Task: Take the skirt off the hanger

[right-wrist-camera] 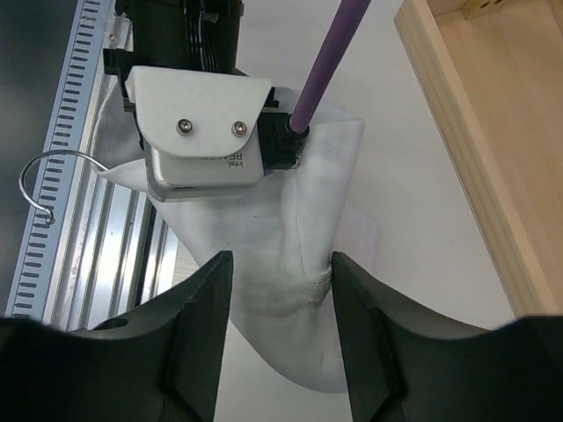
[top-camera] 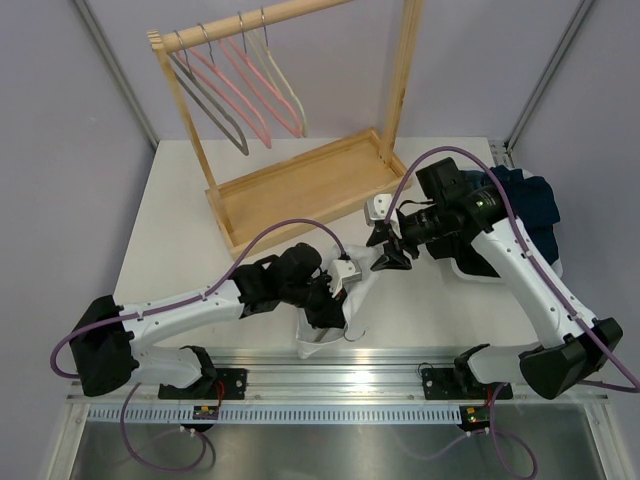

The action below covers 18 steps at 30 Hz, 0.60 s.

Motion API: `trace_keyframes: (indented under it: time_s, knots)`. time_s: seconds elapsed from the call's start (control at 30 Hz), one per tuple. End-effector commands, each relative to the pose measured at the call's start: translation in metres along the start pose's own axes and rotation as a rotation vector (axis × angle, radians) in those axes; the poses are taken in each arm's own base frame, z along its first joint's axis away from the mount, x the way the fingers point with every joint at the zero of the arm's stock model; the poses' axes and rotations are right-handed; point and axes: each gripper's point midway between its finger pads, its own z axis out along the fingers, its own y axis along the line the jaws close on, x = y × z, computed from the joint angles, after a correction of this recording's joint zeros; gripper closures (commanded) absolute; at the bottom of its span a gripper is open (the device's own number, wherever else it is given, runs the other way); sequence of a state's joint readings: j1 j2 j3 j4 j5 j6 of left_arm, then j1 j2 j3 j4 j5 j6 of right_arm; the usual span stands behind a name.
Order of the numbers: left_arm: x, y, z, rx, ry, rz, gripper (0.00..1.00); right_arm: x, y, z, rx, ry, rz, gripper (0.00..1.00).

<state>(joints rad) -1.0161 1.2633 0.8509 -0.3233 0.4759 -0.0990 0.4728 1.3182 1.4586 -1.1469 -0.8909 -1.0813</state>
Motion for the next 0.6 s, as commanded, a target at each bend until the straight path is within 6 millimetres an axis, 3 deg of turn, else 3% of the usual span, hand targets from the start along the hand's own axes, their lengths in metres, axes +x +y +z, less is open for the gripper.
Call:
trace_keyframes:
  time_s: [0.0, 0.17, 0.2, 0.23, 0.4, 0.57]
  knots:
    - [-0.033, -0.018, -0.011, 0.052, -0.108, 0.061, 1.00, -0.001, -0.006, 0.007, 0.014, 0.004, -0.001, 0.46]
    - [-0.025, -0.016, -0.013, 0.035, -0.107, 0.025, 1.00, -0.002, -0.009, 0.005, 0.041, 0.010, 0.001, 0.81]
    - [-0.022, -0.016, -0.013, 0.033, -0.098, 0.012, 1.00, 0.000, -0.011, 0.003, 0.061, 0.029, 0.006, 0.95]
    - [-0.020, -0.016, -0.013, 0.033, -0.092, 0.000, 1.00, 0.000, -0.012, 0.000, 0.075, 0.037, 0.003, 1.00]
    - [0.000, -0.015, -0.018, 0.010, -0.079, -0.072, 1.00, -0.007, -0.018, -0.019, 0.159, 0.033, -0.022, 1.00]
    - [0.014, -0.013, -0.026, -0.017, -0.092, -0.116, 1.00, -0.016, -0.030, -0.055, 0.252, -0.017, -0.023, 1.00]
